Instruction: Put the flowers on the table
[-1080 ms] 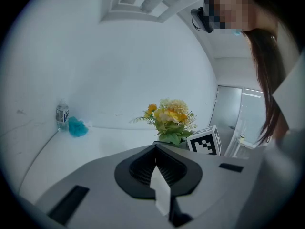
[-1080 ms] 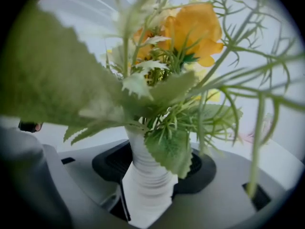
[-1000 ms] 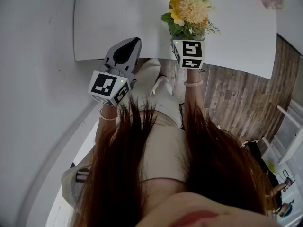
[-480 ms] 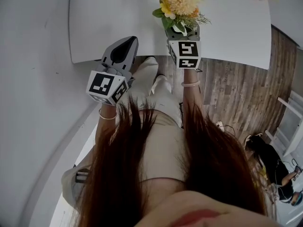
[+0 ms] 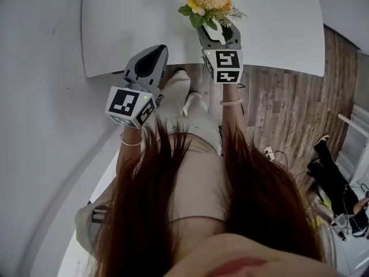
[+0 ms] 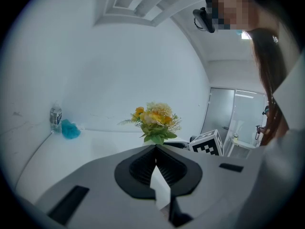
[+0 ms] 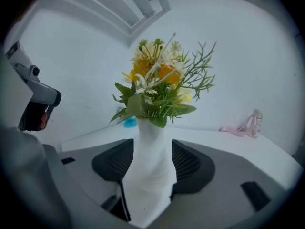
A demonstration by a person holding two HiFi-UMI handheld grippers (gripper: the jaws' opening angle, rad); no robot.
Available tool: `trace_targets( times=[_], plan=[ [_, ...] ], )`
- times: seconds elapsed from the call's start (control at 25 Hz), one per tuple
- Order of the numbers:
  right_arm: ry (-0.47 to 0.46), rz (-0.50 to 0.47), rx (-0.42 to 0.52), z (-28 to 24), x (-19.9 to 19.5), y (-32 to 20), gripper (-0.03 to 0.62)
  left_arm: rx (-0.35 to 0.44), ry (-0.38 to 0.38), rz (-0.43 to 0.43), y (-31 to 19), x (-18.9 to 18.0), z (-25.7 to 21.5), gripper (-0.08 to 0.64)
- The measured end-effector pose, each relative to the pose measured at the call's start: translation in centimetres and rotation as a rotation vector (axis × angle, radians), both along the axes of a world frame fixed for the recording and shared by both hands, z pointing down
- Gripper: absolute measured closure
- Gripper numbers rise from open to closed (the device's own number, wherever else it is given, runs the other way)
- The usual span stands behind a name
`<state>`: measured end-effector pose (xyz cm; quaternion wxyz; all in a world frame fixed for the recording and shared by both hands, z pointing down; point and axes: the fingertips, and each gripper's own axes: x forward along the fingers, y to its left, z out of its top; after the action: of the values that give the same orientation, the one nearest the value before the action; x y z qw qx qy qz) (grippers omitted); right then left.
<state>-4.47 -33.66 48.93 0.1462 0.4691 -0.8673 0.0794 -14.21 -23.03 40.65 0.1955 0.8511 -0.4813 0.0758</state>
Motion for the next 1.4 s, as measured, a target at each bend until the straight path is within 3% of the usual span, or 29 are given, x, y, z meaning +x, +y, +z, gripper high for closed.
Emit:
trace_targets(
  times=[0.8, 1.4],
  plan=[
    [0.001, 0.014, -0.003, -1.9, 2.4, 4.7, 0.334, 0.058, 0.022, 0.044, 3.0, 2.8, -1.7, 0.557],
    [-0.024, 0.029, 0.006, -3.6, 4.4, 7.6, 0.374, 0.098, 0.037, 0.065, 4.4, 5.1, -3.1, 0.557]
  ],
)
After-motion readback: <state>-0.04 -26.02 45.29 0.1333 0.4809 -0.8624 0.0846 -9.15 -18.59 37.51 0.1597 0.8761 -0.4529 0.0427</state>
